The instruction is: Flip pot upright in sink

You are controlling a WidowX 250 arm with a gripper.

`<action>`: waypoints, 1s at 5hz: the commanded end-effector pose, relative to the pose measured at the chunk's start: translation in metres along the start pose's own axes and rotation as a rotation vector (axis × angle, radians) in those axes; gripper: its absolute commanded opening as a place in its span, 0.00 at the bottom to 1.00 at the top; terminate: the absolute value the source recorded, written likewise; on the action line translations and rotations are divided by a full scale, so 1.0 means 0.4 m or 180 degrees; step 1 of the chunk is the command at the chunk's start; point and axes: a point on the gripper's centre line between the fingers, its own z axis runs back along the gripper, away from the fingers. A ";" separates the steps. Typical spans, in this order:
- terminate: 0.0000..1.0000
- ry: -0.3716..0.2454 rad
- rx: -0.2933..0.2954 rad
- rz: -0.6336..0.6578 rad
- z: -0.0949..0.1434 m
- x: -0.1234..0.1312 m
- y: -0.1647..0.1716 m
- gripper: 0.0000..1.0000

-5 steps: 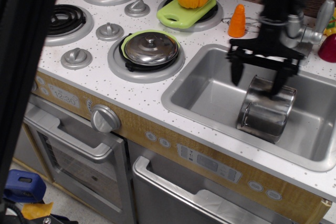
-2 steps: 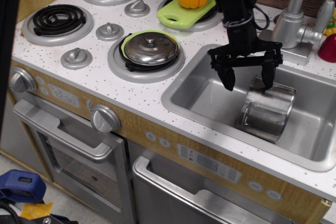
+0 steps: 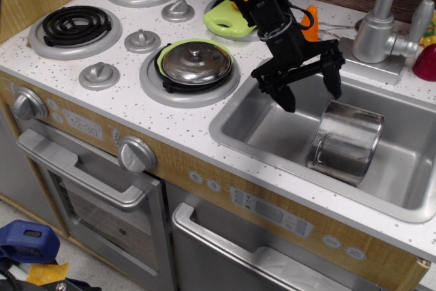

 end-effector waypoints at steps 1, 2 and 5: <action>0.00 -0.0082 -0.0418 0.0229 -0.017 0.018 -0.026 1.00; 0.00 -0.0104 -0.0382 0.0187 -0.045 0.005 -0.046 1.00; 0.00 -0.0430 -0.0943 0.0886 -0.082 -0.036 -0.074 0.00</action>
